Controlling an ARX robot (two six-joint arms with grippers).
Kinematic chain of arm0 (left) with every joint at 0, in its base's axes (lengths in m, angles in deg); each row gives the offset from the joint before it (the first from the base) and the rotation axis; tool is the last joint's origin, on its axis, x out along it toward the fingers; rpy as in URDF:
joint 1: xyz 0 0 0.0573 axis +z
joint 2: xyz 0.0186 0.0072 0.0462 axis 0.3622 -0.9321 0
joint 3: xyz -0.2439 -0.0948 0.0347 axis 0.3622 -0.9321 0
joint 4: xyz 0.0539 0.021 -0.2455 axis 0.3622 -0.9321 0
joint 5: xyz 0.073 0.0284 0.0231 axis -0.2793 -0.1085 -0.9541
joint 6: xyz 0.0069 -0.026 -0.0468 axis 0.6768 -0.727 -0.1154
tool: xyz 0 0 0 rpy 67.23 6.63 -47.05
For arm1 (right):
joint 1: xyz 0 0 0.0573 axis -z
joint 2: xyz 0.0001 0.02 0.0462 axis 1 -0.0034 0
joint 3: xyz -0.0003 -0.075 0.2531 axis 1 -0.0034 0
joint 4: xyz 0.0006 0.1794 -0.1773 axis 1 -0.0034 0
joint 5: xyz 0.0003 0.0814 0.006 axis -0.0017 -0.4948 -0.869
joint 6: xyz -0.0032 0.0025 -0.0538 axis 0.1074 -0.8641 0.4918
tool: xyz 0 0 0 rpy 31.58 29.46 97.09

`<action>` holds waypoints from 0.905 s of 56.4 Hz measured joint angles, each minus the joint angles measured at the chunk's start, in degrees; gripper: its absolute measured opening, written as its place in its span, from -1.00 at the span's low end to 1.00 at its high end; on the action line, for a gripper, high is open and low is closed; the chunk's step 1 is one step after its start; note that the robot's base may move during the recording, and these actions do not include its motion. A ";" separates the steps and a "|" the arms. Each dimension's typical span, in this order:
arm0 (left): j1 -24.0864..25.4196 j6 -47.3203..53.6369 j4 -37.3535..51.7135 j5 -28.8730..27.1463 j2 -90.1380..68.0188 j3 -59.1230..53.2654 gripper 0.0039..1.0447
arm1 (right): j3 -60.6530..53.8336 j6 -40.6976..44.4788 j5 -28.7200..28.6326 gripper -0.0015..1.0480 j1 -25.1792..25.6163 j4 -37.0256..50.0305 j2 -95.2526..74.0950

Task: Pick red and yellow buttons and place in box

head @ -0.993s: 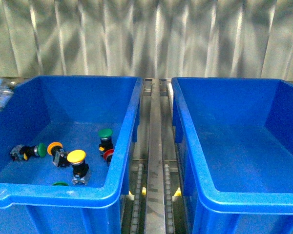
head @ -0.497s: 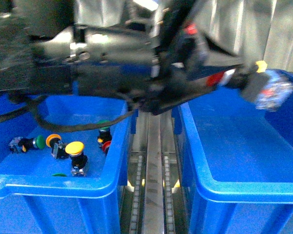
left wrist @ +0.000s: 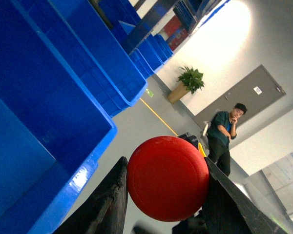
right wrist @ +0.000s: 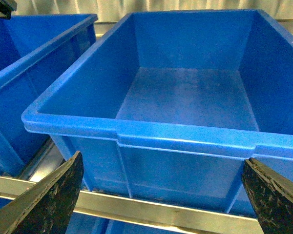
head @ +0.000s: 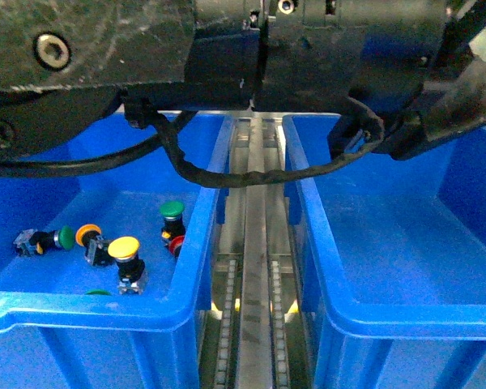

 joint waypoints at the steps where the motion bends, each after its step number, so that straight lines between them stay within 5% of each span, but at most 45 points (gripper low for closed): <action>1: 0.17 0.07 -0.04 -0.07 0.00 0.00 -0.35 | 0.22 -0.55 1.60 0.87 0.44 1.88 -1.46; 4: 0.81 0.20 -0.28 -0.83 0.09 0.00 -0.35 | 2.47 -3.87 5.68 0.87 3.93 9.70 -9.14; 8: 1.77 0.50 -0.85 -1.03 0.48 -0.02 -0.35 | 11.85 -11.43 2.84 0.87 13.57 15.32 -22.71; 20: 2.40 0.96 -0.96 -1.46 2.80 -0.33 -0.35 | 29.70 -32.54 -3.21 0.87 20.81 4.50 -34.32; 28: 2.36 1.64 -1.64 -1.75 3.52 -0.33 -0.35 | 36.22 -51.84 -5.70 0.87 18.10 -6.95 -37.77; 38: 2.73 2.91 -3.69 -1.88 4.22 -0.35 -0.35 | 39.71 -69.90 -7.21 0.87 9.22 -9.90 -41.31; 51: 3.34 3.65 -4.46 -2.19 4.52 -0.33 -0.35 | 41.77 -77.35 -4.52 0.87 2.08 -9.46 -43.82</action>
